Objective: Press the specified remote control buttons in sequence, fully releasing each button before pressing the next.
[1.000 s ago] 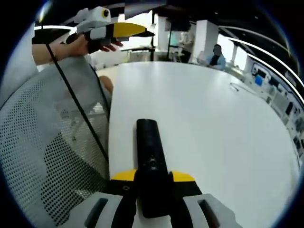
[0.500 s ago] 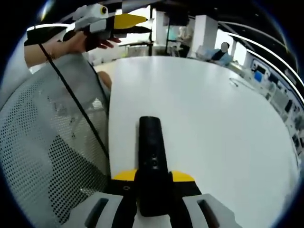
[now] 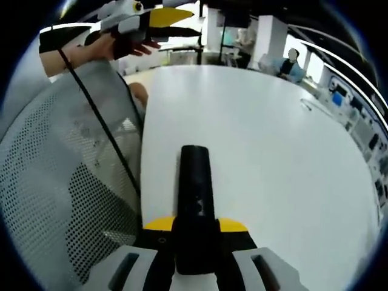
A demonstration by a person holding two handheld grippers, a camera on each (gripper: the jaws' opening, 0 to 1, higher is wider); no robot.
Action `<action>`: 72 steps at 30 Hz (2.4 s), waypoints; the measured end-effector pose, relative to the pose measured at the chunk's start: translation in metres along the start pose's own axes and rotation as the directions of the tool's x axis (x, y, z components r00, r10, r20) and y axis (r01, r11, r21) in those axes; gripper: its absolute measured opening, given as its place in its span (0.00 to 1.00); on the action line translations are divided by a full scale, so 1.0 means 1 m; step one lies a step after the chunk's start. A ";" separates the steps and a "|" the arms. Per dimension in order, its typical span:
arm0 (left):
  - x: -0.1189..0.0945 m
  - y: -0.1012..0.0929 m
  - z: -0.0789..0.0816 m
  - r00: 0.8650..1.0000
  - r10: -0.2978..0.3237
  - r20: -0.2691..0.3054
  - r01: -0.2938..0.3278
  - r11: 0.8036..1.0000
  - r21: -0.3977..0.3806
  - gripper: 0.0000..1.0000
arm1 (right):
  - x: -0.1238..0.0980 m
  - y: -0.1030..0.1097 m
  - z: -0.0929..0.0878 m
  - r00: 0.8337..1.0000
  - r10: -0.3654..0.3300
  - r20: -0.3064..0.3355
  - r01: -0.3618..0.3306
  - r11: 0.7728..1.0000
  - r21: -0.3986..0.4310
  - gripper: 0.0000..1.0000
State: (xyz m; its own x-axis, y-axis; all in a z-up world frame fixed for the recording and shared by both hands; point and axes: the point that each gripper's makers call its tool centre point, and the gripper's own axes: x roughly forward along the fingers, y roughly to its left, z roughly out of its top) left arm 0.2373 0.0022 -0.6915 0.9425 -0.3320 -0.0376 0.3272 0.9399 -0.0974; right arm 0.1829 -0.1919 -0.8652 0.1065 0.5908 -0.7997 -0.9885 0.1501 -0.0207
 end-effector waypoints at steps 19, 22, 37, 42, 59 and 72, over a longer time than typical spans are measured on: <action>0.002 -0.008 -0.008 0.998 -0.041 -0.043 0.043 0.998 0.036 1.00 | -0.002 -0.014 -0.002 1.000 -0.001 -0.027 0.001 1.000 0.000 0.21; 0.002 -0.009 -0.009 0.998 -0.044 -0.045 0.045 0.998 0.039 0.99 | -0.003 -0.018 -0.004 1.000 -0.003 -0.030 0.003 1.000 0.004 0.21; 0.003 -0.009 -0.011 0.997 -0.043 -0.057 0.045 0.998 0.040 0.99 | -0.003 -0.029 -0.005 1.000 -0.004 -0.031 0.004 1.000 0.009 0.21; 0.003 -0.008 -0.012 0.997 -0.042 -0.061 0.045 0.998 0.043 0.99 | -0.002 -0.033 -0.005 0.999 -0.005 -0.036 0.005 1.000 0.014 0.21; 0.003 -0.012 -0.016 0.995 -0.056 -0.085 0.063 0.995 0.075 0.99 | 0.000 -0.045 -0.003 0.999 -0.010 -0.043 0.011 1.000 0.025 0.21; 0.002 -0.010 -0.017 0.995 -0.048 -0.086 0.054 0.996 0.072 0.98 | 0.001 -0.055 -0.002 0.999 -0.005 -0.039 0.006 1.000 0.018 0.21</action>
State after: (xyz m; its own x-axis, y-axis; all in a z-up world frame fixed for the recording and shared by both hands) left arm 0.2349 -0.0094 -0.7070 0.9164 -0.3824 -0.1180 0.3820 0.9238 -0.0273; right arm 0.2371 -0.2010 -0.8658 0.1076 0.5586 -0.8224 -0.9856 0.1683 -0.0146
